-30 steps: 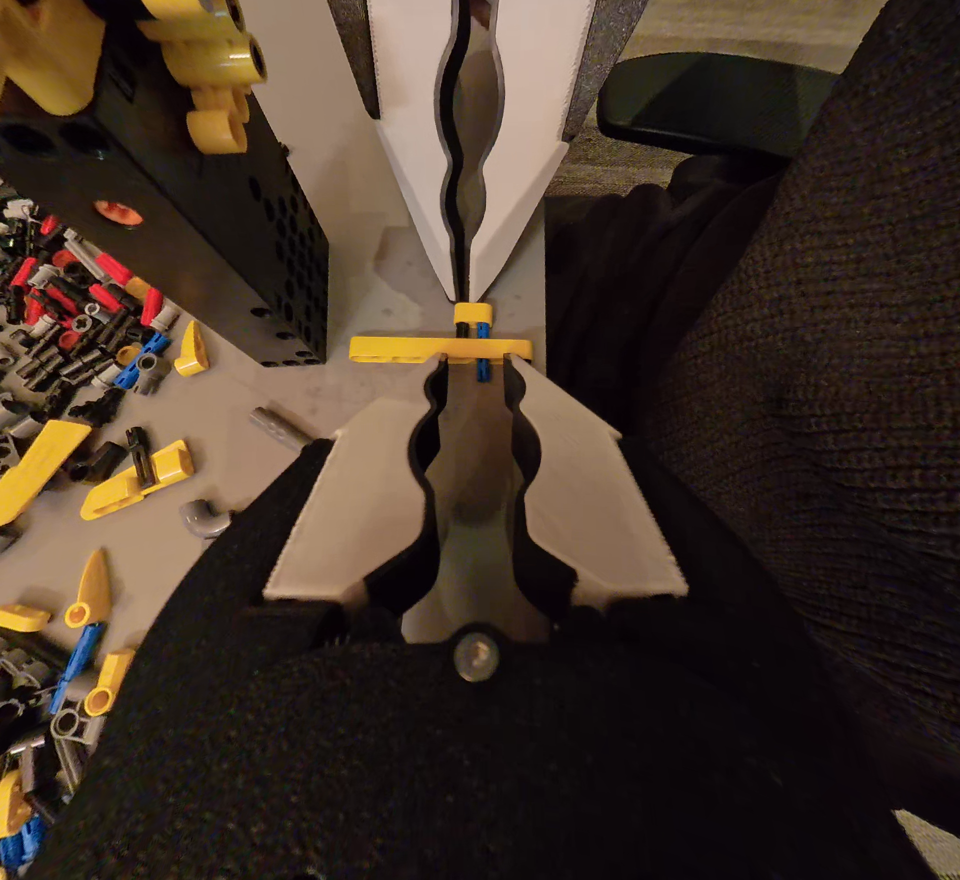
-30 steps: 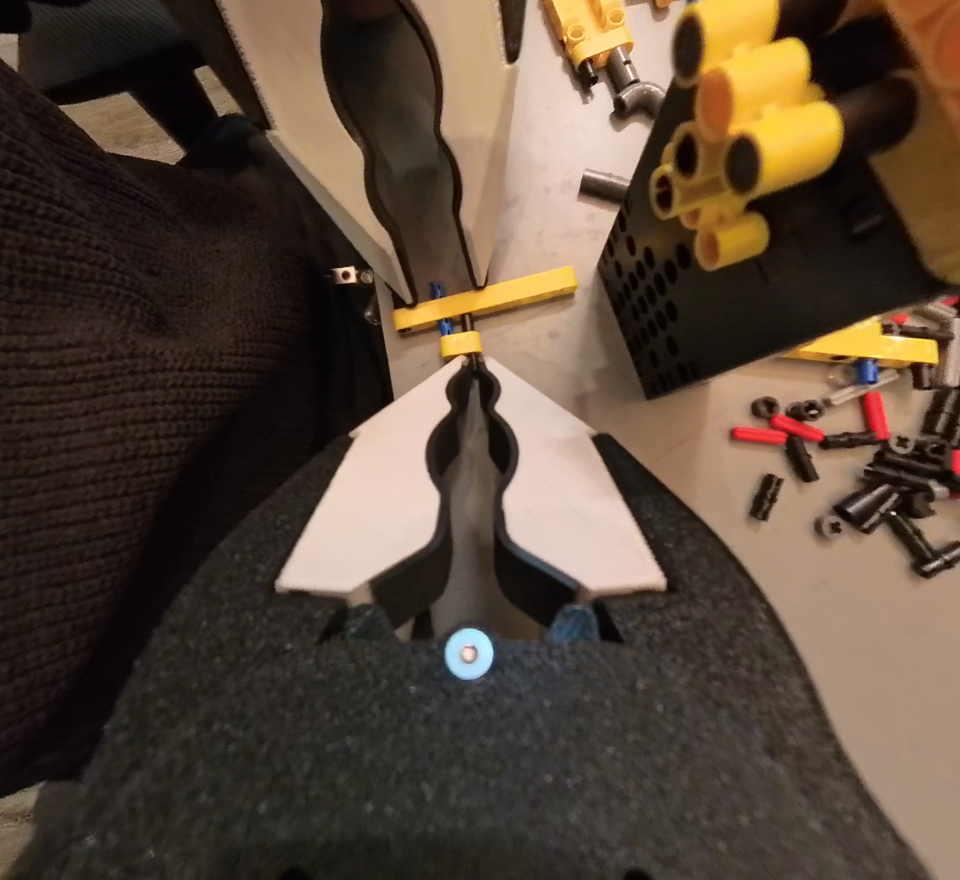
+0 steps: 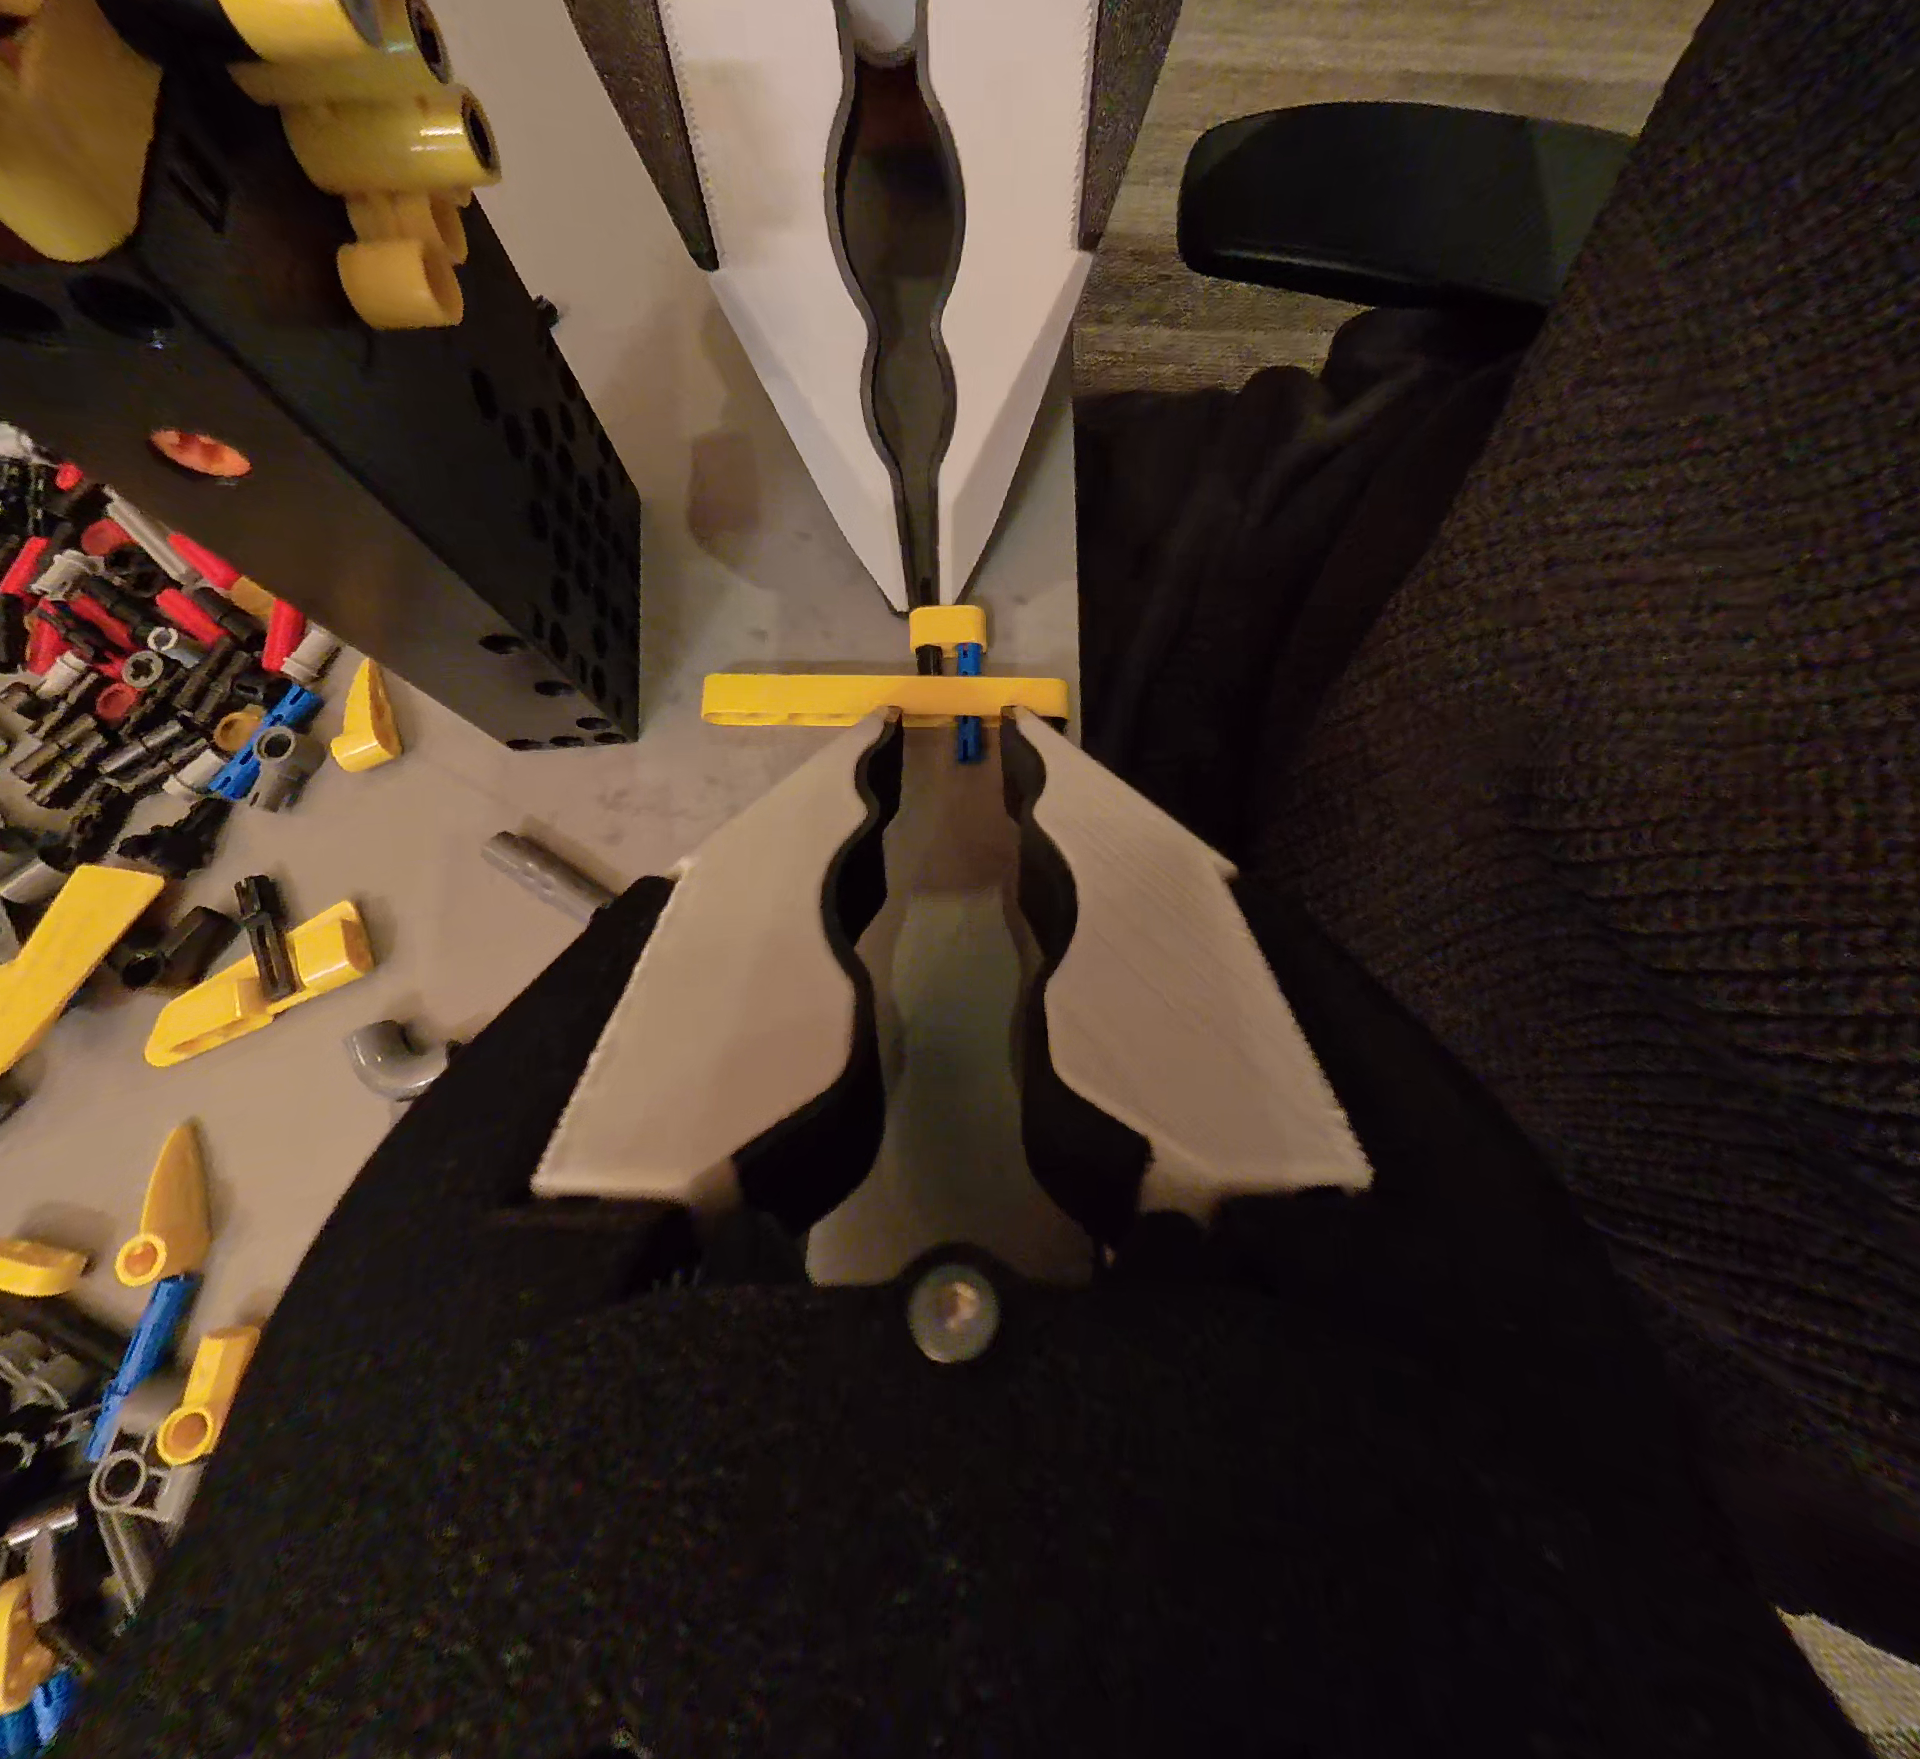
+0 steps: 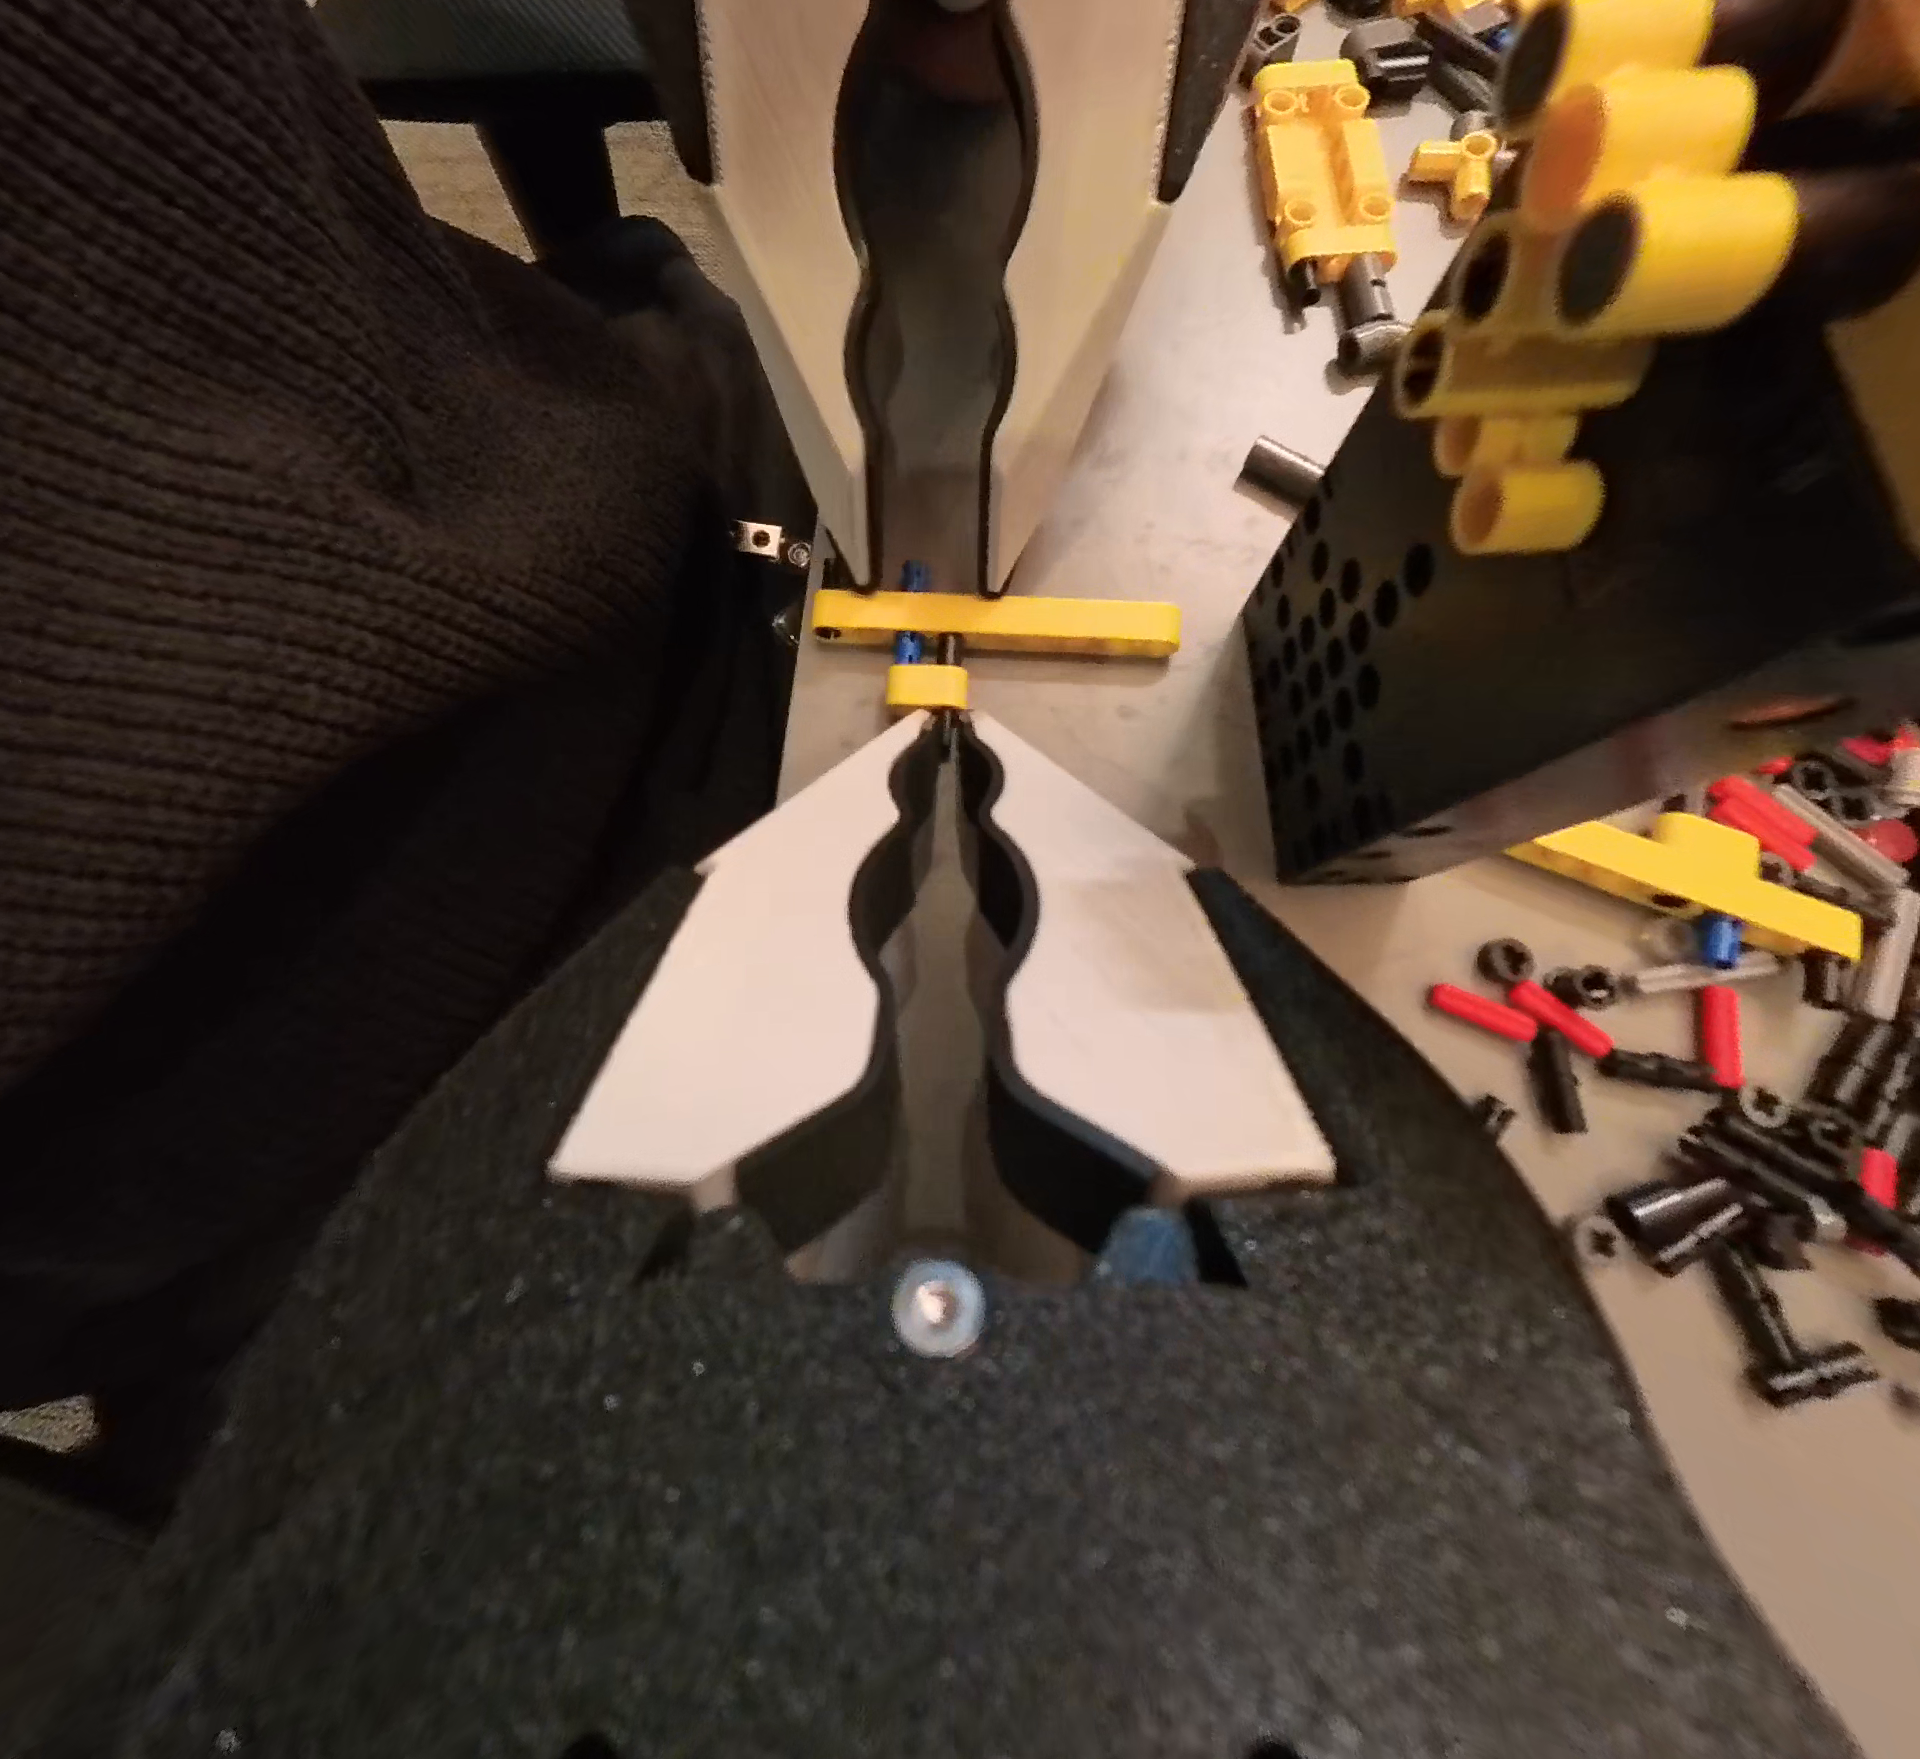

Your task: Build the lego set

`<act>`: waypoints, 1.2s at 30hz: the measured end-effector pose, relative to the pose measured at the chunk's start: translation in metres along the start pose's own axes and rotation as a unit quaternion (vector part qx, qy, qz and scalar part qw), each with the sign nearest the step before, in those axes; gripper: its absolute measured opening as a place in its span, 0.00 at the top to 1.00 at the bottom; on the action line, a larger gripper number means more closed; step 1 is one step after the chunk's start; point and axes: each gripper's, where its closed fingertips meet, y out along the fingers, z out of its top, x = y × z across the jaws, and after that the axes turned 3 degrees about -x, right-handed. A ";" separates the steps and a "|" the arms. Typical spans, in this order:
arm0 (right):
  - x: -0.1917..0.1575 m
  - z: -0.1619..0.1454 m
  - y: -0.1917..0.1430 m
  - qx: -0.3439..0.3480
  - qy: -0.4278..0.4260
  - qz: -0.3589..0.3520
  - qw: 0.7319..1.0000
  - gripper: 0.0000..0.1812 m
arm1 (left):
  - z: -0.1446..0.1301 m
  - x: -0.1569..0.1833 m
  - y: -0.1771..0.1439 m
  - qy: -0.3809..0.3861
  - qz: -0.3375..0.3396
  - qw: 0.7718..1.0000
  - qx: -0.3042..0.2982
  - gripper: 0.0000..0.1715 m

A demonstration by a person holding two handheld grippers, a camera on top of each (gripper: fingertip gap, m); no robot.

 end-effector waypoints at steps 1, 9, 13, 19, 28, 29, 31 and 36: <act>0.000 0.000 0.000 0.000 0.005 -0.001 1.000 0.99 | 0.000 0.000 0.000 0.000 0.002 1.000 0.000 0.90; 0.001 0.000 0.000 0.007 0.095 -0.029 0.995 0.99 | -0.001 -0.001 -0.001 -0.001 0.003 1.000 -0.001 0.90; 0.002 0.000 0.000 0.010 0.123 -0.055 0.991 0.99 | -0.002 0.000 -0.002 -0.009 0.006 1.000 0.000 0.91; 0.001 0.000 -0.001 0.007 0.112 -0.063 0.992 0.99 | -0.002 0.001 -0.001 -0.011 0.008 1.000 -0.008 0.91; -0.005 -0.002 -0.002 -0.014 0.064 -0.025 0.998 0.99 | 0.001 0.006 0.002 -0.015 -0.005 1.000 -0.025 0.94; -0.005 -0.002 -0.002 -0.013 0.066 -0.022 0.997 0.99 | 0.001 0.006 0.003 -0.014 -0.005 1.000 -0.026 0.94; -0.005 -0.002 -0.002 -0.012 0.070 -0.019 0.997 0.99 | 0.001 0.006 0.003 -0.018 -0.007 0.999 -0.027 0.94; -0.004 -0.002 -0.002 -0.010 0.102 -0.026 0.994 0.99 | 0.001 0.006 0.003 -0.026 -0.009 0.999 -0.028 0.94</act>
